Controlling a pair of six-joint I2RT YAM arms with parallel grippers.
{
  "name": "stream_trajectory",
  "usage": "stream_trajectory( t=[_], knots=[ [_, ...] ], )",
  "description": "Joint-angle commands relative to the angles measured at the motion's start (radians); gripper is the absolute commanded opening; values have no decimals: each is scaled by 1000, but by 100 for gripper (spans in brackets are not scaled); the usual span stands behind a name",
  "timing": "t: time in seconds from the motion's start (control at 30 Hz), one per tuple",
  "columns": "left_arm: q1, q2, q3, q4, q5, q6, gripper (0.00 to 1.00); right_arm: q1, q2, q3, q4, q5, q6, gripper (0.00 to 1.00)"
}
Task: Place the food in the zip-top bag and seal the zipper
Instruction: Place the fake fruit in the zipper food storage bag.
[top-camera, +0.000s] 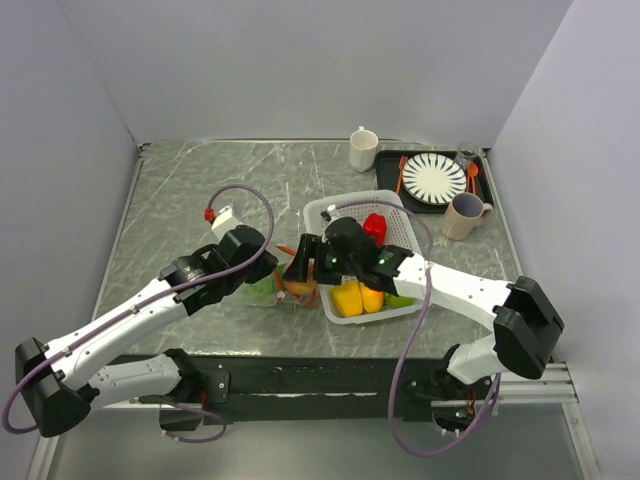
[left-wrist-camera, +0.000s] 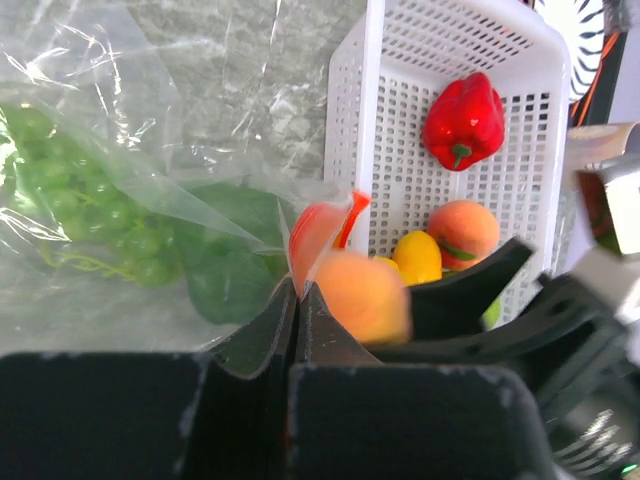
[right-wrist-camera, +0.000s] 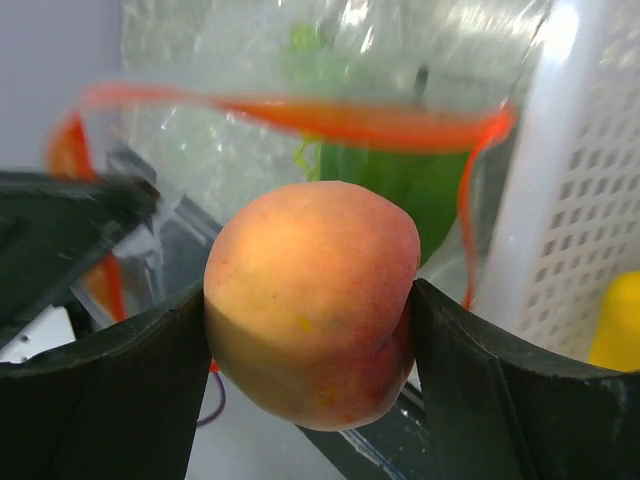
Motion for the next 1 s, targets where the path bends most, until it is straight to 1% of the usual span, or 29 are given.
stream_trajectory(
  t=[0.0,0.07,0.17,0.23,0.3,0.37,0.47,0.5,0.57,0.6,0.8,0.9,0.97],
  knots=[
    [5,-31,37,4,-34,-18,1,36,36,69,75,4,26,20],
    [5,-48,25,15,-31,-30,1,42,64,77,150,-38,34,20],
    [5,-84,14,10,-51,-63,1,48,125,114,175,-21,36,24],
    [7,-116,6,6,-62,-75,1,49,151,160,175,-52,16,27],
    [8,-145,6,3,-76,-83,1,54,179,190,172,-72,5,44],
    [8,-157,5,-6,-88,-92,1,55,190,188,177,-110,10,57],
    [10,-173,3,-36,-115,-113,1,59,173,168,209,-127,14,72],
    [10,-183,0,-43,-129,-119,1,59,164,163,203,-121,2,78],
    [10,-197,-12,-62,-143,-147,1,60,141,166,174,-113,-18,83],
    [10,-215,-18,-62,-155,-158,1,60,132,183,142,-84,-35,86],
    [16,-278,-60,-56,-184,-193,1,60,86,217,82,-81,-75,99],
    [18,-275,-55,-65,-185,-187,1,62,82,224,50,-79,-75,100],
    [18,-274,-57,-69,-178,-186,1,62,47,186,49,-26,-64,100]
  ],
)
